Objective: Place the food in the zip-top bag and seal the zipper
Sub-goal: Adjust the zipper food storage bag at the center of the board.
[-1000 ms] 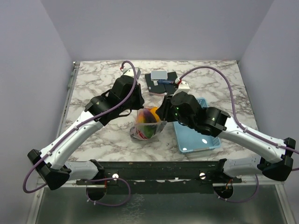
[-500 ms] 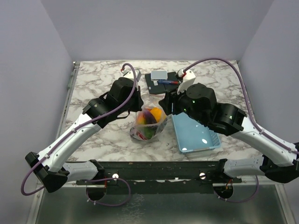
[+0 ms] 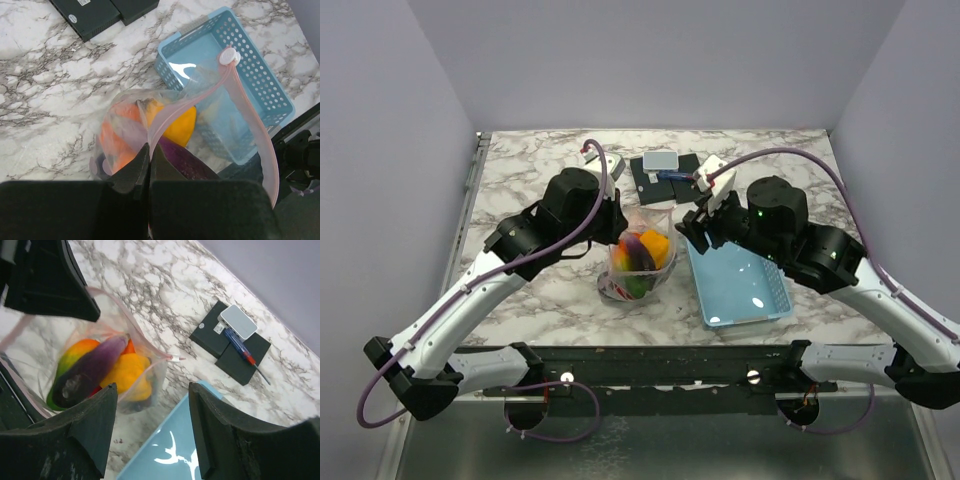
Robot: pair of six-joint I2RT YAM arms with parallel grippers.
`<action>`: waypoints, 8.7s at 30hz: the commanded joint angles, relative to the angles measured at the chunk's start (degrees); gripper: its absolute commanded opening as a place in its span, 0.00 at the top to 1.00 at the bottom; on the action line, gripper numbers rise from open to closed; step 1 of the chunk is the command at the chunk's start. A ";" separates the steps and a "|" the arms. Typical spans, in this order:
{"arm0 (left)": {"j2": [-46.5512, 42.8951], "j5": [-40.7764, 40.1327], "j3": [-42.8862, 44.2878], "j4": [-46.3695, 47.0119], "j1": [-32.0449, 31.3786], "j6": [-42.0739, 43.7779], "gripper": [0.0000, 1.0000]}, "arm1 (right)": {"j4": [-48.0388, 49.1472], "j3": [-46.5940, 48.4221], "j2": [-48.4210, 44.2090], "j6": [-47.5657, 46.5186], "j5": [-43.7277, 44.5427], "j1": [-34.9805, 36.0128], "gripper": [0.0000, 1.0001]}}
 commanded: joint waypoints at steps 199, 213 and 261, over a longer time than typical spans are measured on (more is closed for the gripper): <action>-0.63 20.83 0.24 -6.76 -15.25 24.25 0.67 | -7.23 -6.48 -3.32 -4.30 -38.91 -6.64 0.99; -2.34 22.91 -0.92 -5.16 -15.25 23.70 1.00 | 2.26 -13.59 -10.31 -0.96 -37.10 -6.64 0.47; -4.43 25.94 4.55 -1.88 -15.27 20.91 1.00 | 44.23 -41.71 -20.83 15.53 -45.99 -6.64 0.58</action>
